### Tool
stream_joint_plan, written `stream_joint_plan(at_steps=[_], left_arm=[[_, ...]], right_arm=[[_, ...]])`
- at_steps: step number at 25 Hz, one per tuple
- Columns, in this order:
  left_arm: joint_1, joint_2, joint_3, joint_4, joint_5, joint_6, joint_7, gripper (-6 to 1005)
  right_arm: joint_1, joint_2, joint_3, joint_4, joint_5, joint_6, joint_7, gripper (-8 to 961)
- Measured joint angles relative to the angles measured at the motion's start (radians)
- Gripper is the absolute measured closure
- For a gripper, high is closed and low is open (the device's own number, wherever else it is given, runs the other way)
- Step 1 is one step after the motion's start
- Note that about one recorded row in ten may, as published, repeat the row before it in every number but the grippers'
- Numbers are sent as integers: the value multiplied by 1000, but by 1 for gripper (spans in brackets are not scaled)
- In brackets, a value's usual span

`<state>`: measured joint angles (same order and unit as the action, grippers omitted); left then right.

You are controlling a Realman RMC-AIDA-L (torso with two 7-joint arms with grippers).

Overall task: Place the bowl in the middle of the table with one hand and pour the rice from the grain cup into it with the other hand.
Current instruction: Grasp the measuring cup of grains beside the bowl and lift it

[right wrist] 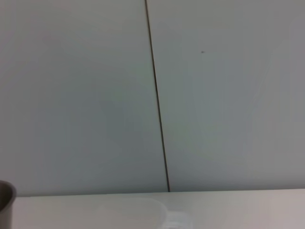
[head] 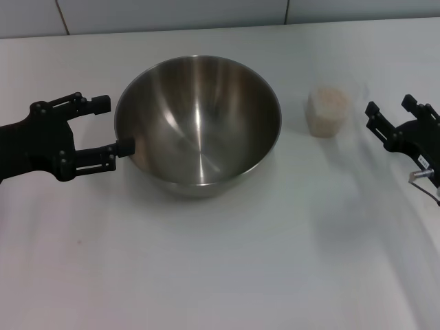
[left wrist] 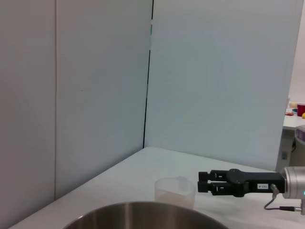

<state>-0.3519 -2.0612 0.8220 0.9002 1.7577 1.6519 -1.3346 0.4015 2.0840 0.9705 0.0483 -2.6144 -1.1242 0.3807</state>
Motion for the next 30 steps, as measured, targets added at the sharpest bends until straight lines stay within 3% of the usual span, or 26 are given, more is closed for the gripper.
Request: stream_joint_plan(at_steps=[30], left_arm=[[-29, 0, -3, 4, -1, -20, 0, 156]], right_arm=[[73, -4, 28, 1, 2, 128, -19, 215]])
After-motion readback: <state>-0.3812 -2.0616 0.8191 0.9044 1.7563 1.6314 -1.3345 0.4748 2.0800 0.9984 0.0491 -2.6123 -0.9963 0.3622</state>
